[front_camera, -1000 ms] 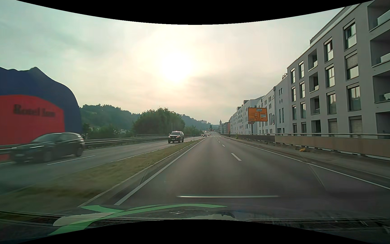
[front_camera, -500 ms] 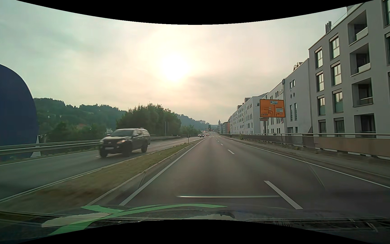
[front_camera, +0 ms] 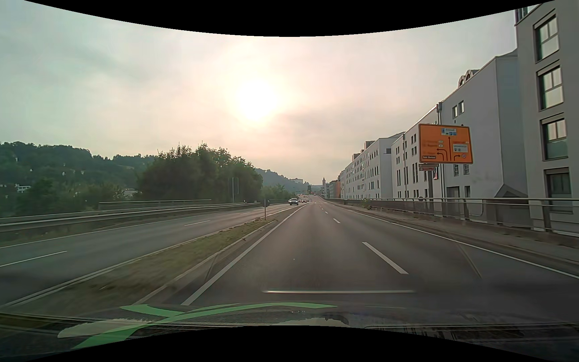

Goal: Follow the waypoints while adhering to traffic rules and regulations

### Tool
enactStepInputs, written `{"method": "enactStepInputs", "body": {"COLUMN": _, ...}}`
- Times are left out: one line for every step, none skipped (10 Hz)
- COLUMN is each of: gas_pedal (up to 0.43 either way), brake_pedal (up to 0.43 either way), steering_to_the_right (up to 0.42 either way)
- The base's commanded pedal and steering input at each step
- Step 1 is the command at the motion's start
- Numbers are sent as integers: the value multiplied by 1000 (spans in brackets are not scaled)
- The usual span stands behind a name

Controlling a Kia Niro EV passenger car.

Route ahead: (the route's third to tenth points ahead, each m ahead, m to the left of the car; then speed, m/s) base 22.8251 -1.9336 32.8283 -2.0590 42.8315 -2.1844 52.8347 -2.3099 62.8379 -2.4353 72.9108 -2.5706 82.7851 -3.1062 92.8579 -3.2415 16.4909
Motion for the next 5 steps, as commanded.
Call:
{"method": "enactStepInputs", "body": {"gas_pedal": 47, "brake_pedal": 0, "steering_to_the_right": 2}}
{"method": "enactStepInputs", "body": {"gas_pedal": 47, "brake_pedal": 0, "steering_to_the_right": 2}}
{"method": "enactStepInputs", "body": {"gas_pedal": 47, "brake_pedal": 0, "steering_to_the_right": 2}}
{"method": "enactStepInputs", "body": {"gas_pedal": 47, "brake_pedal": 0, "steering_to_the_right": 2}}
{"method": "enactStepInputs", "body": {"gas_pedal": 47, "brake_pedal": 0, "steering_to_the_right": 2}}
